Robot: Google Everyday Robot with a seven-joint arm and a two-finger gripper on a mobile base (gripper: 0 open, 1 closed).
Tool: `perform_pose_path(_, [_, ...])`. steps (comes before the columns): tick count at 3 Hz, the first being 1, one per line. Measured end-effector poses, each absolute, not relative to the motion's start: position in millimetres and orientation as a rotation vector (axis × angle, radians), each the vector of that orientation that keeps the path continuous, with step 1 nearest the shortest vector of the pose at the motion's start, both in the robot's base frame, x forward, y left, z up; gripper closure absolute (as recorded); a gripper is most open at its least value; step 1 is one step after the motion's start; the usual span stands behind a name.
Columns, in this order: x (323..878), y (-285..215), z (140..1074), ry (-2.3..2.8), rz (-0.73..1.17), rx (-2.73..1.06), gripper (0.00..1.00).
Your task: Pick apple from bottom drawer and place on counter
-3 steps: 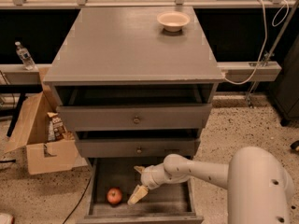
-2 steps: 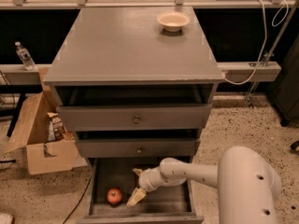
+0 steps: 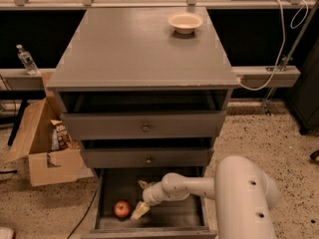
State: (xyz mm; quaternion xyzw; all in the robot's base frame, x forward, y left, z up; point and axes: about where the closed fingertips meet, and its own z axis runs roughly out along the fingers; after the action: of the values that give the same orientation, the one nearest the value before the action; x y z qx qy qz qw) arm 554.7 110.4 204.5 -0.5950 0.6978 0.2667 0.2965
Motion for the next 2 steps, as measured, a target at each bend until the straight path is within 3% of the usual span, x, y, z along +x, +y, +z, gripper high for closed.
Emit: perform_pose_path(2, [580,141,158,1.834,0.668,-1.591,0.0])
